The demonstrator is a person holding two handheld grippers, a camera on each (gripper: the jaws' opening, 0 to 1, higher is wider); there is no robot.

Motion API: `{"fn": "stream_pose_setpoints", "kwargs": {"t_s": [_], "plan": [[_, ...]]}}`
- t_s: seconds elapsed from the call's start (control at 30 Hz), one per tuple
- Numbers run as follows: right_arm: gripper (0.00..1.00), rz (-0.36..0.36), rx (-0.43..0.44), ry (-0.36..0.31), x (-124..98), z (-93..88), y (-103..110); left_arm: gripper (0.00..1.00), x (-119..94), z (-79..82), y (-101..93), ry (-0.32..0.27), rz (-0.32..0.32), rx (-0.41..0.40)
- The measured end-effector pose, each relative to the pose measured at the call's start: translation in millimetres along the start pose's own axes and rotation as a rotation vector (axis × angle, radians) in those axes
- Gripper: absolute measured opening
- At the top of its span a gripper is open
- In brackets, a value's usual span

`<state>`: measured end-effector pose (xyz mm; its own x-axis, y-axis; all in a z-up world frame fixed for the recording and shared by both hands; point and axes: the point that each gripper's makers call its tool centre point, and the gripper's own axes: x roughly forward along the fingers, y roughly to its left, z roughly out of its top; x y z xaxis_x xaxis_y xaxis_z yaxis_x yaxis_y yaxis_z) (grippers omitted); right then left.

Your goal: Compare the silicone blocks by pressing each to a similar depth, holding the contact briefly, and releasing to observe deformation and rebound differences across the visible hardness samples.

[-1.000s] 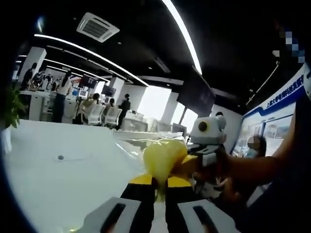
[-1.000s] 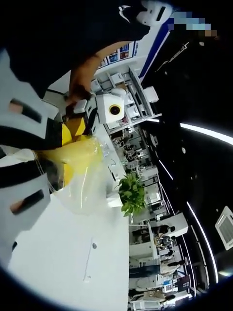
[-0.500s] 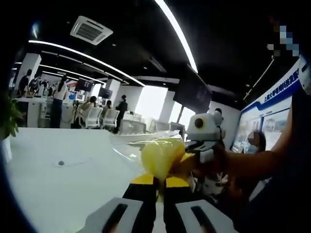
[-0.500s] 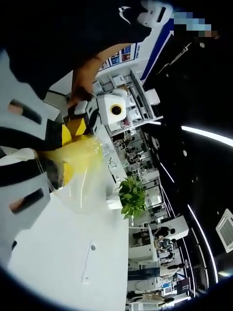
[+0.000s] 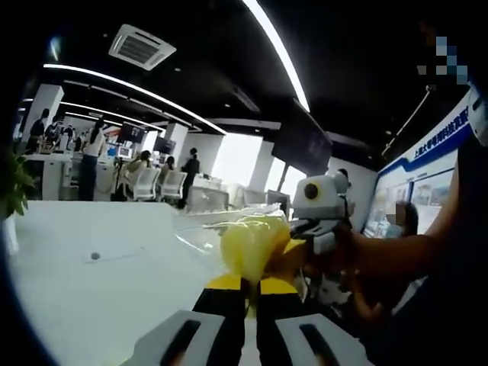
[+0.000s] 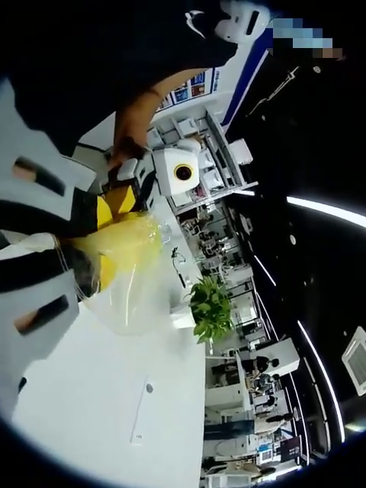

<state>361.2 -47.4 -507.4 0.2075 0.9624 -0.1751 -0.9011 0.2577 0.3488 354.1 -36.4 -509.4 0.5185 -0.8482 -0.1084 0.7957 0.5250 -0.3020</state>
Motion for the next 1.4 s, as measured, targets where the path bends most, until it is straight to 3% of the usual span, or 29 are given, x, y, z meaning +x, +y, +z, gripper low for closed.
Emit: {"fn": "stream_pose_setpoints", "kwargs": {"t_s": [0.93,1.03,1.4], "plan": [[0.00,-0.005,-0.006,-0.006,-1.7,-2.3,-4.7,0.01,3.7,-2.7,1.9,0.011,0.016,0.018],[0.02,-0.004,0.023,-0.009,-1.3,-0.5,-4.0,0.00,2.8,-1.2,1.5,-0.001,0.019,0.014],[0.09,-0.007,-0.026,-0.019,-0.9,3.1,-3.2,0.00,0.7,3.2,1.2,-0.012,0.030,-0.003]]}}
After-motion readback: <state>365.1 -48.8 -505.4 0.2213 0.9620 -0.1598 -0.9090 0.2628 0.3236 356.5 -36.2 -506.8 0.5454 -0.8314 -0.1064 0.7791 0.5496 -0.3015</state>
